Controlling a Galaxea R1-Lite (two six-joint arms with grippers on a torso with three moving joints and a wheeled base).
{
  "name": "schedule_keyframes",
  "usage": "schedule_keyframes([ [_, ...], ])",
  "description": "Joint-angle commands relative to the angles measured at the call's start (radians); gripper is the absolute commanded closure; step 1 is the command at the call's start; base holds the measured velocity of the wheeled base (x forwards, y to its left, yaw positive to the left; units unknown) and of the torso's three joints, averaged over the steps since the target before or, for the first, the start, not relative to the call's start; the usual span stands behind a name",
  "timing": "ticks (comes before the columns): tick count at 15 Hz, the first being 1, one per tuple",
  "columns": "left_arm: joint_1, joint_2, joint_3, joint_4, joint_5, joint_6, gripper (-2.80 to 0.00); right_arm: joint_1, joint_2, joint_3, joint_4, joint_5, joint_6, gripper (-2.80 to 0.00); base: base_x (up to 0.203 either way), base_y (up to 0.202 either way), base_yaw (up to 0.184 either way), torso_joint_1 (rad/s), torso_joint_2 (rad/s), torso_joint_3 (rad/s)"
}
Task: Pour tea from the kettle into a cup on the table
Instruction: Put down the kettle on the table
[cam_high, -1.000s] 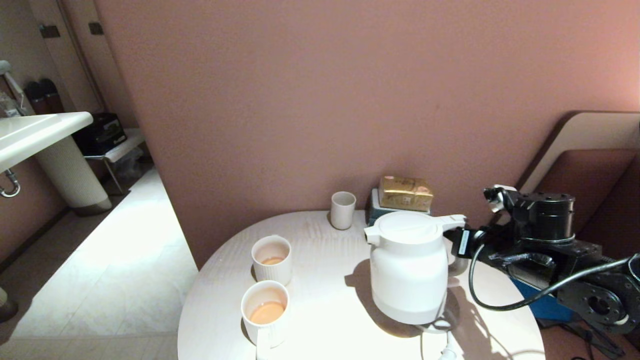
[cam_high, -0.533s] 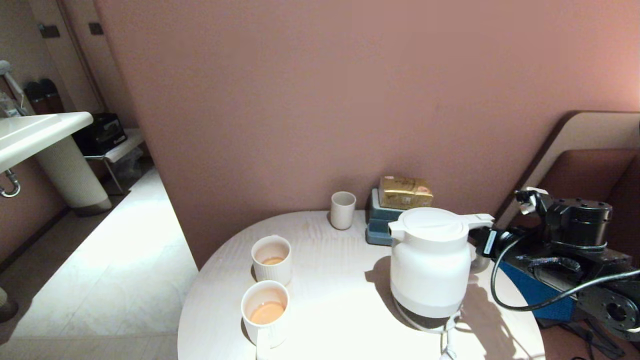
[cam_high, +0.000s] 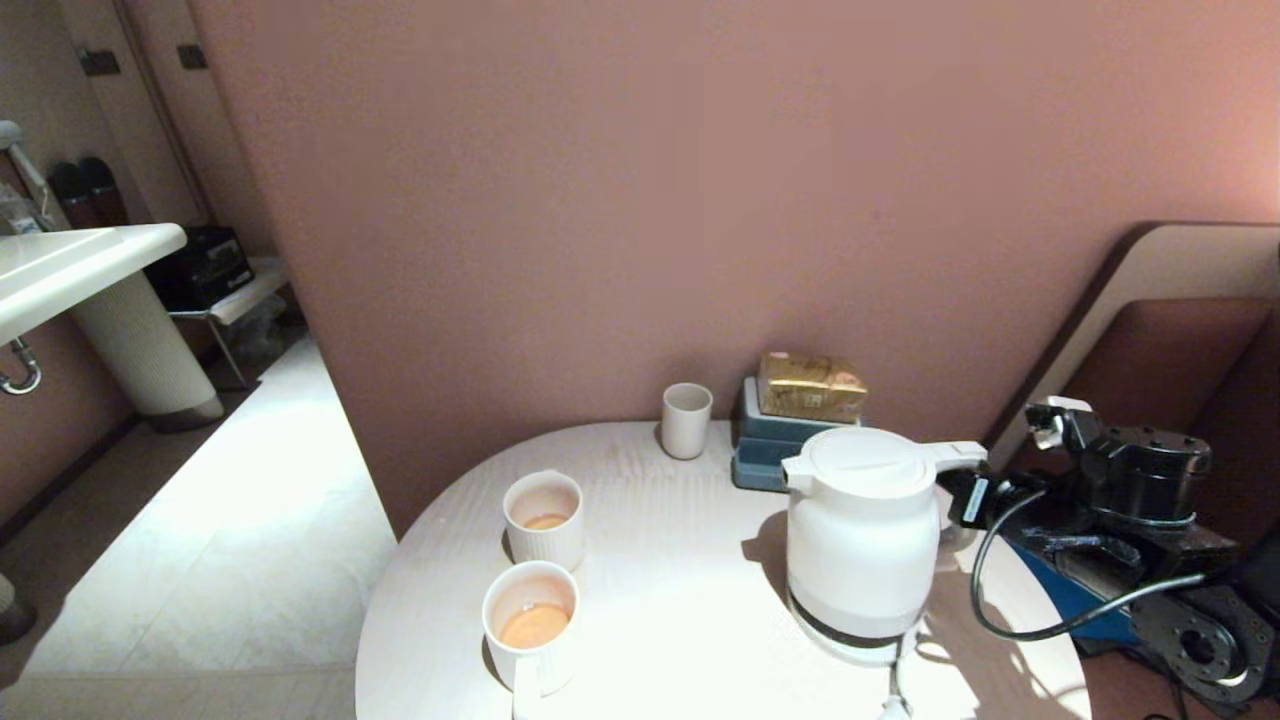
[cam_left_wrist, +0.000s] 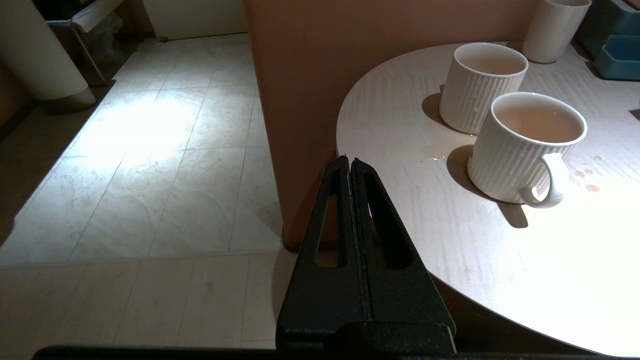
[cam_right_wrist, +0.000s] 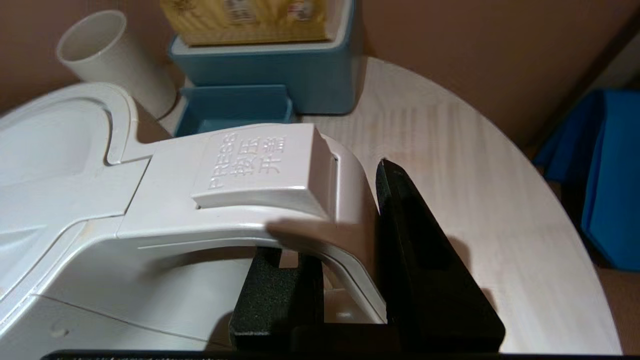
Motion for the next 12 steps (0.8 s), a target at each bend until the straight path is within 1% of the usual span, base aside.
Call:
schedule_keyframes([
  [1,0.000,0.001,0.000,0.000,0.000,0.000,0.00,-0.005,0.046,0.024,-0.020,0.001,-0.001,0.00,0.000,0.000,0.000,0.000,0.00,0.000],
  [5,0.000,0.001,0.000,0.000,0.000,0.000,0.00,-0.039,0.048,0.037,-0.035,0.026,0.000,0.00,0.000,0.000,0.000,0.000,0.00,0.000],
  [7,0.000,0.001,0.000,0.000,0.000,0.000,0.00,-0.042,0.044,0.071,-0.046,0.041,0.000,0.00,0.000,0.000,0.000,0.000,0.00,0.000],
  [10,0.000,0.001,0.000,0.000,0.000,-0.001,0.00,-0.041,0.040,0.127,-0.130,0.042,-0.016,0.00,0.000,0.000,0.000,0.000,0.00,0.000],
  [12,0.000,0.001,0.000,0.000,0.000,0.000,0.00,-0.041,0.026,0.148,-0.140,0.042,-0.021,0.00,0.000,0.000,0.000,0.000,0.00,0.000],
])
